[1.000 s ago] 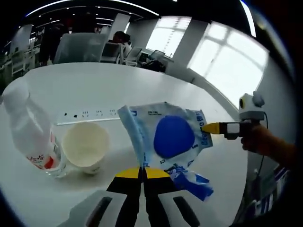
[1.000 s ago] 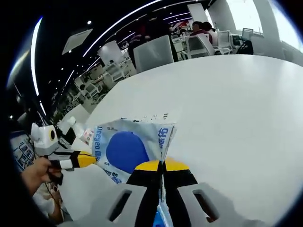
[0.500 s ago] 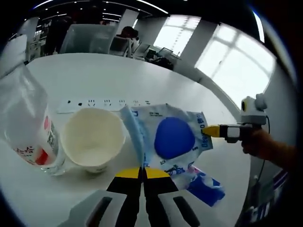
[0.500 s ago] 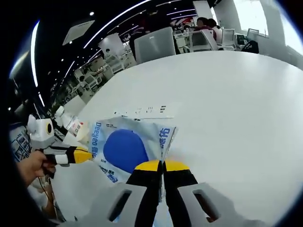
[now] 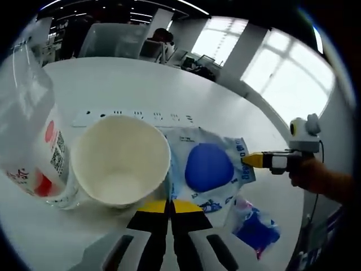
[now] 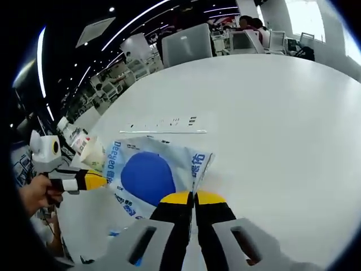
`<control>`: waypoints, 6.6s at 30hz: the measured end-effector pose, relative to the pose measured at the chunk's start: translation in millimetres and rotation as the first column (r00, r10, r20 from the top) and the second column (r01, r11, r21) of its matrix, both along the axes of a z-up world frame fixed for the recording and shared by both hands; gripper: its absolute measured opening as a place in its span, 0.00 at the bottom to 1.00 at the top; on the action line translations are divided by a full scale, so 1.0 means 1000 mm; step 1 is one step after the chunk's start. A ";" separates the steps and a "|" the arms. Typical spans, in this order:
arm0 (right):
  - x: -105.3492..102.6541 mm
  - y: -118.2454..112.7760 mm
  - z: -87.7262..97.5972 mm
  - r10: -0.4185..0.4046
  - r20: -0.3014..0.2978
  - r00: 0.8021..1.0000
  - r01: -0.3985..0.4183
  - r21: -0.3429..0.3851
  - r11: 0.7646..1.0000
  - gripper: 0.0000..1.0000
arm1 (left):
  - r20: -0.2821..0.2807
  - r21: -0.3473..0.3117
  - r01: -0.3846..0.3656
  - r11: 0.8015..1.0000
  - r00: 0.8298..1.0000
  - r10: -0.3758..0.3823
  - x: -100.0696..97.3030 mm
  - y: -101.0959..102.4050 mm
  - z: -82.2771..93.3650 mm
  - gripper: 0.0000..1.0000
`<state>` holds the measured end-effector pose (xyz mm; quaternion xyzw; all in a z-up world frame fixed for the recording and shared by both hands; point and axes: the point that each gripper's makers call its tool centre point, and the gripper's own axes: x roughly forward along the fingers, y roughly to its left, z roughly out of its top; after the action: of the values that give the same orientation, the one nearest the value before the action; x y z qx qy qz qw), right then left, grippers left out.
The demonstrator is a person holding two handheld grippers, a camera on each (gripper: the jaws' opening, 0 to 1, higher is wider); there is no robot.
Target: Arrange the tabletop items into an orderly group along one side of the table until the central work area is clear of visible clutter.
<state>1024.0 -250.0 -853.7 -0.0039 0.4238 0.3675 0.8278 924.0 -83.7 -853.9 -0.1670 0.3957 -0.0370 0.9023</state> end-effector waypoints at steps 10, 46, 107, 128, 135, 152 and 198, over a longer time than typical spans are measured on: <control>0.002 0.001 -0.010 0.020 0.024 1.000 -0.019 -0.018 1.000 0.02 | 0.006 0.003 -0.033 0.999 0.999 0.033 0.002 0.007 -0.005 0.00; -0.024 -0.032 0.031 -0.080 0.134 0.988 0.065 0.111 0.992 0.34 | 0.074 0.119 0.118 0.986 0.989 -0.127 -0.019 -0.013 0.020 0.25; -0.207 -0.053 -0.019 -0.396 -0.047 0.917 0.397 0.014 0.917 0.06 | 0.077 0.110 0.575 0.811 0.808 -0.584 -0.041 -0.104 -0.014 0.02; -0.209 -0.072 0.006 -0.400 -0.014 0.916 0.401 0.018 0.916 0.00 | 0.122 0.090 0.538 0.838 0.829 -0.545 -0.050 -0.115 0.012 0.00; -0.201 -0.083 0.029 -0.397 0.029 0.917 0.396 0.021 0.918 0.00 | 0.147 0.075 0.492 0.867 0.855 -0.498 -0.049 -0.124 0.033 0.00; -0.164 -0.109 0.065 -0.335 0.089 0.938 0.335 0.014 0.942 0.00 | 0.186 0.041 0.370 0.928 0.910 -0.371 -0.051 -0.141 0.067 0.00; 0.010 -0.147 0.068 -0.175 0.116 0.978 0.174 0.015 0.985 0.00 | 0.176 -0.028 0.145 0.989 0.975 -0.137 0.056 -0.186 0.065 0.00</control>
<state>1033.6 -397.4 -785.8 0.0137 0.3725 0.2937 0.8802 980.4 -269.5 -789.0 -0.1529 0.3257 -0.1233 0.9249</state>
